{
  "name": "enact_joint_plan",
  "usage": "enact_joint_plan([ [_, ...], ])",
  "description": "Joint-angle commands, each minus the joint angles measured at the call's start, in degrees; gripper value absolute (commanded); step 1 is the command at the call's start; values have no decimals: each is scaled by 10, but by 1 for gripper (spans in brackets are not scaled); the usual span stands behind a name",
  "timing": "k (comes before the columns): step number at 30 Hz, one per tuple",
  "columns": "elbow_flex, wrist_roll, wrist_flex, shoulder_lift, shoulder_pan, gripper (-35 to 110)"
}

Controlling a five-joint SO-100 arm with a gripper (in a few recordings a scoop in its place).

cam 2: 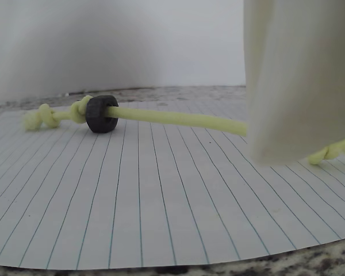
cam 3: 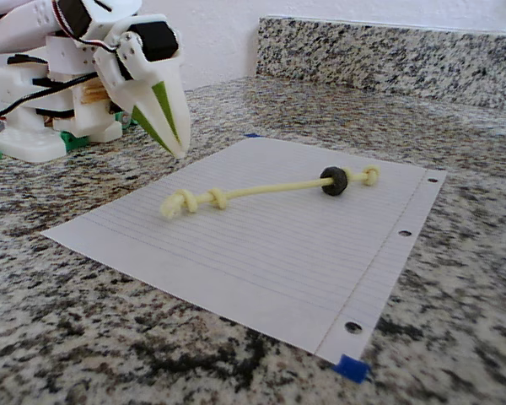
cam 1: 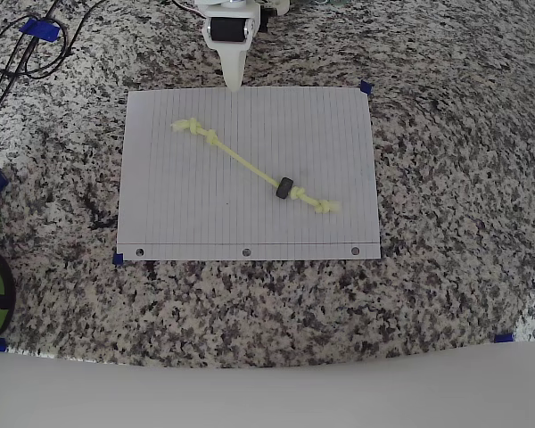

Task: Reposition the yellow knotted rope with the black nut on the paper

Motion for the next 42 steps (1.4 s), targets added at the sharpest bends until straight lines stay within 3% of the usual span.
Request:
enact_joint_plan([
  [1, 6, 0, -4, 4, 2, 6],
  [36, -14, 5, -4, 2, -53, 6],
  [42, -101, 5, -95, -57, -97, 7],
])
